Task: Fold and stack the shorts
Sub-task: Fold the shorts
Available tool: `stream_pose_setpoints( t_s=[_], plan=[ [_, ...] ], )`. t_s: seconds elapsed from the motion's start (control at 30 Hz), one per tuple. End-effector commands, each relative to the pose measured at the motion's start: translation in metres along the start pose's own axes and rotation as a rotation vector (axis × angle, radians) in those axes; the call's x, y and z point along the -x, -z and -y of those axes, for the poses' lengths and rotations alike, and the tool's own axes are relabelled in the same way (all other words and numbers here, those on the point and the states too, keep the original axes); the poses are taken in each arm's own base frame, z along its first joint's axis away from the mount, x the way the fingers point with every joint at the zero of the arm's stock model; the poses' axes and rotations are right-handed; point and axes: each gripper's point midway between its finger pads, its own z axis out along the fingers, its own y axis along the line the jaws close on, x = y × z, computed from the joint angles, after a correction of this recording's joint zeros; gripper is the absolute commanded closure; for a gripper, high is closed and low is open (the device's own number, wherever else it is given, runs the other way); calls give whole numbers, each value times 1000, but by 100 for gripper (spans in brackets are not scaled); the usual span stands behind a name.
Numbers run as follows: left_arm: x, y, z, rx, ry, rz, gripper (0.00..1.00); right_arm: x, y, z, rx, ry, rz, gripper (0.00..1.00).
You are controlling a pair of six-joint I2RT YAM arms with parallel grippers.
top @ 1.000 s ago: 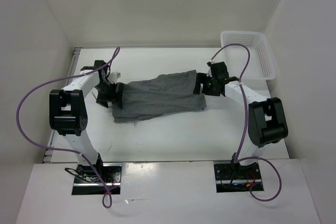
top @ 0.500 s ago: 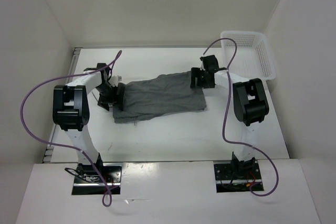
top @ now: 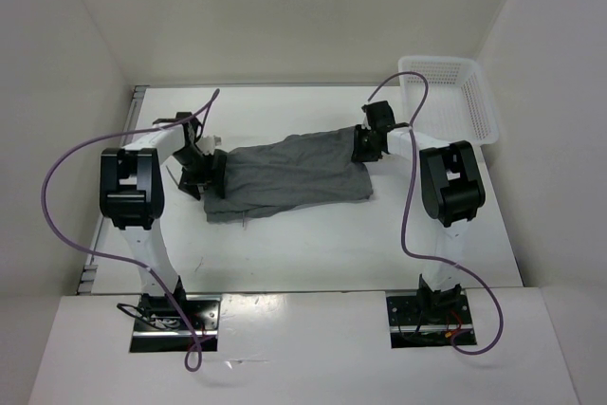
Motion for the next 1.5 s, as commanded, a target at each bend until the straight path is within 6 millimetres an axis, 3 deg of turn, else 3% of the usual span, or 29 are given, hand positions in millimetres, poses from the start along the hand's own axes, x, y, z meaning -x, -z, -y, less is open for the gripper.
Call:
stream_pose_setpoints(
  t_s=[0.0,0.2,0.23,0.33,0.37,0.47,0.5,0.6,0.7,0.73,0.83,0.87,1.0,1.07,1.17,1.23,1.27,1.3,1.33,1.37,1.47],
  plan=[
    [3,-16,5,-87,26,-38,15,-5,3,2,-1,-12,-15,64],
    [-8,-30,17,-182,55,-107,24,-5,10,3,-9,-11,-3,64],
    [-13,-35,20,-206,65,-128,34,-4,10,3,-9,-11,-3,64],
    [-16,-41,22,-228,75,-149,51,1,13,4,-14,-10,18,64],
    [-17,-44,21,-229,79,-158,65,6,14,4,-23,-9,30,64],
    [-15,-46,21,-229,80,-160,87,10,14,3,-21,-8,39,64],
    [-15,-46,21,-229,80,-160,98,10,14,5,-29,-9,41,64],
    [-4,-39,14,-198,72,-123,100,13,17,4,-27,4,50,64],
    [12,-19,6,-125,43,-57,100,22,25,3,-21,49,76,64],
    [26,-6,5,-103,25,-3,100,31,30,0,-16,66,98,64],
    [41,18,-2,-28,8,51,100,59,41,5,-65,120,180,64],
    [55,27,-4,-10,-3,92,100,63,45,8,-84,131,195,65],
    [69,51,-3,14,-12,126,100,94,63,8,-138,174,289,65],
    [73,59,-2,25,-14,138,100,95,67,1,-140,221,297,67],
    [86,72,1,68,-43,179,100,89,69,-39,-37,290,296,67],
    [90,75,-5,131,-51,180,100,69,66,-79,86,330,259,67],
    [96,86,-6,151,-53,201,100,60,59,-89,116,324,234,67],
    [99,83,-4,162,-62,191,100,46,48,-101,146,320,194,67],
    [97,86,-1,181,-71,173,100,40,41,-106,174,265,173,67],
    [109,100,3,183,-78,213,100,33,28,-110,176,245,144,67],
    [114,105,19,154,-97,179,100,32,9,-112,167,167,118,70]
  ],
)
